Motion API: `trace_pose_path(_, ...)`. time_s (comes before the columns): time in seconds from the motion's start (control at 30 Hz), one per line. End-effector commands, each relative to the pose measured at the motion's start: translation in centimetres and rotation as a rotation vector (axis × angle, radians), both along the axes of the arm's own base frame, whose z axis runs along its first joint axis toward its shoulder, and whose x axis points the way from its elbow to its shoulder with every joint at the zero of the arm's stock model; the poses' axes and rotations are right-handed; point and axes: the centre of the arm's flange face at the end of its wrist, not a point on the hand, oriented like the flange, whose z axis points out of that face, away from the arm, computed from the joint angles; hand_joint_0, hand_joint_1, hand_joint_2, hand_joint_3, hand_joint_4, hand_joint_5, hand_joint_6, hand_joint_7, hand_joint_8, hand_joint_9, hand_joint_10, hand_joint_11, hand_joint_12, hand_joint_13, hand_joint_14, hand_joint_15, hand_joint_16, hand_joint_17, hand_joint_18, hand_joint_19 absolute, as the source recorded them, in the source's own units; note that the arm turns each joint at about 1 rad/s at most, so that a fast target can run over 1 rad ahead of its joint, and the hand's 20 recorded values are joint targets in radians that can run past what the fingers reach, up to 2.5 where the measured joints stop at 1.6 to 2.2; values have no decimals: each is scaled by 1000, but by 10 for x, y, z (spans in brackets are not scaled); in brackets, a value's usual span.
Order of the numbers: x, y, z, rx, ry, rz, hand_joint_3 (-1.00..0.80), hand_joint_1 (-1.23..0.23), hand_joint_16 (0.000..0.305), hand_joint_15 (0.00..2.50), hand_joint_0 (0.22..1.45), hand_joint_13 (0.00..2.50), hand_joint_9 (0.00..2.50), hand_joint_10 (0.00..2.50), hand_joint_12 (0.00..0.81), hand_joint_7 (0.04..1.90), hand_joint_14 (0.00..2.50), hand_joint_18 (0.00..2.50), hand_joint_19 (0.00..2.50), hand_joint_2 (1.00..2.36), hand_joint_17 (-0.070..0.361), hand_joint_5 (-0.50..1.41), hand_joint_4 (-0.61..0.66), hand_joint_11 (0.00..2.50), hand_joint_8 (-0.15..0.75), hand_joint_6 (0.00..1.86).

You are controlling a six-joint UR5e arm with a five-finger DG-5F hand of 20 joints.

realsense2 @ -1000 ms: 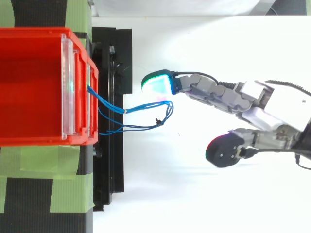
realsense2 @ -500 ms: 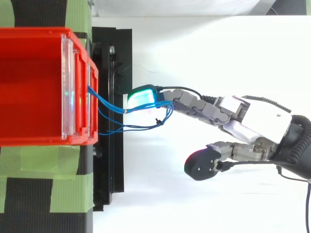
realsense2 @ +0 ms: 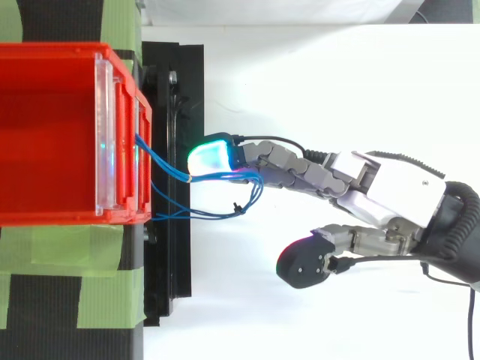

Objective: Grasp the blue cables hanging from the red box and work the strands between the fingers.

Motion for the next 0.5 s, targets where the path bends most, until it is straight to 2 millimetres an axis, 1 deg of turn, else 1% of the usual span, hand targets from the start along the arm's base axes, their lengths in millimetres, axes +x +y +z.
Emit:
trace_pose_path(0.0,3,1,3,3,-8,2,-1000,-489,63,172,770,98,304,5,371,705,4,30,99,1000,141,-240,236,195,318,7)
trace_pose_path(0.17,7,3,7,-12,-12,-4,-1000,-489,62,172,771,98,304,4,370,705,4,32,103,1000,141,-240,236,191,318,7)
trace_pose_path(0.23,7,2,3,-50,11,-11,-1000,-489,62,166,771,99,300,4,370,704,4,32,109,1000,141,-240,235,199,318,7)
trace_pose_path(0.37,7,-3,4,-70,18,-21,-1000,-489,63,168,772,96,291,5,369,704,4,35,110,1000,141,-241,234,201,316,7)
trace_pose_path(0.47,8,-3,3,-78,20,-20,-1000,-489,63,170,771,95,289,4,369,704,4,35,108,1000,141,-242,234,195,317,7)
